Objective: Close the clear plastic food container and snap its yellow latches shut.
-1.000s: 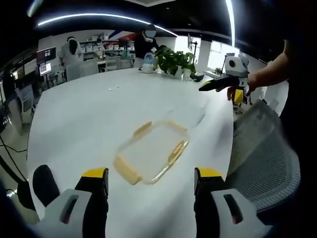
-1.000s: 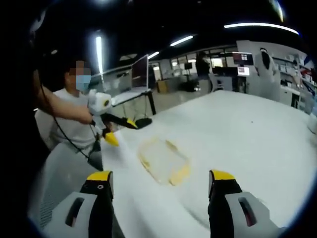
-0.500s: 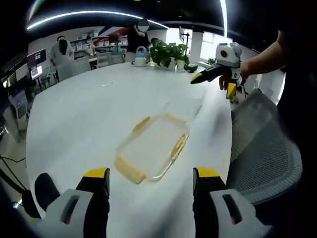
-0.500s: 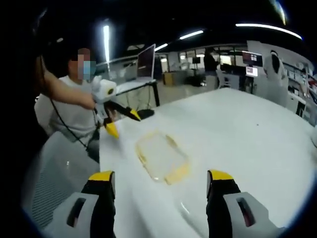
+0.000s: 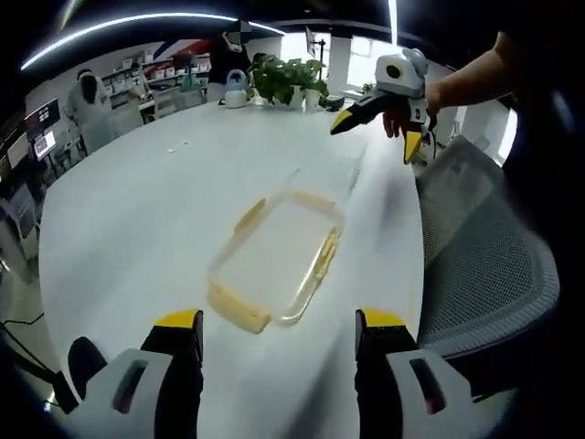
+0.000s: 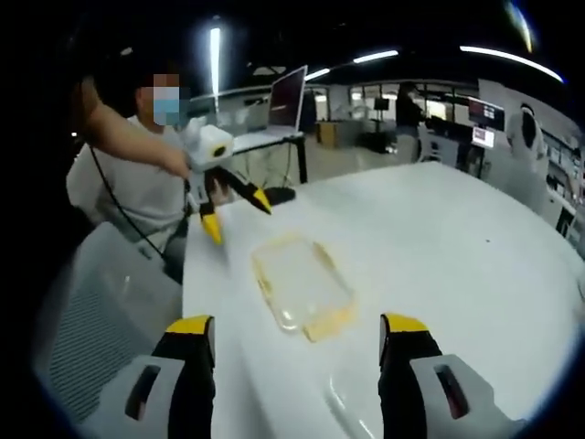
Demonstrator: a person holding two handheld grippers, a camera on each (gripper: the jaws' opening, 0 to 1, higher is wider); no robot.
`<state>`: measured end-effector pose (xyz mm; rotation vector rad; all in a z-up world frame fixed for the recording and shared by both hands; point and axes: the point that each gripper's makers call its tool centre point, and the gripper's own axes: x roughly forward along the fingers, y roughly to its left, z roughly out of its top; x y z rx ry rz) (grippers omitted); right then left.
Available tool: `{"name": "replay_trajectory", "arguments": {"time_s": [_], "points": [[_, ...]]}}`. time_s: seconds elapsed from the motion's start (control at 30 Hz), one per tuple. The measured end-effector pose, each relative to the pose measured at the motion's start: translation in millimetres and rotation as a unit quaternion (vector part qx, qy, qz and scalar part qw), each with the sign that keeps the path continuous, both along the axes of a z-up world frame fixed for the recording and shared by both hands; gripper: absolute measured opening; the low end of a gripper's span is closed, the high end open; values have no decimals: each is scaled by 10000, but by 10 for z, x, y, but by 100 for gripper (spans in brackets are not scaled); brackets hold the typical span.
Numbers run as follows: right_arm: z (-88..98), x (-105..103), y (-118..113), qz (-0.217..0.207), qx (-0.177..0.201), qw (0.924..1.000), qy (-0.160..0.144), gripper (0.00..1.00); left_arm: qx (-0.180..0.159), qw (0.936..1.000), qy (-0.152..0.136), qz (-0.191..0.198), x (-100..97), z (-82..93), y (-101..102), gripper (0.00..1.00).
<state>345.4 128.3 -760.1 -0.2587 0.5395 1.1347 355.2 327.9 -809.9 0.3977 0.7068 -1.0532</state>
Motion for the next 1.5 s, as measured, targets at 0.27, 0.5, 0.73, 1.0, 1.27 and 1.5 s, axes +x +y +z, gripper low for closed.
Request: {"name": "replay_trajectory", "arguments": {"time_s": [0.27,0.5,0.73,1.0,1.27,1.5], "points": [[-14,43,47,132,-130,9998,-22,73,113,9998,34,-176,34,-37,1,67],[-78,48,48,228,-276,9994,0,72,239,9992,88,-313,34,-83,12,67],[-124,62,52,320,-411,9986,28,71,458,9977,43,-490,72,-116,44,65],[-167,61,108,487,-585,9971,40,70,576,9963,62,-641,106,-149,41,65],[-199,91,115,559,-700,9960,52,69,715,9942,53,-799,133,-162,41,65],[-255,99,106,640,-850,9943,86,68,835,9922,39,-924,180,-176,51,64]]}}
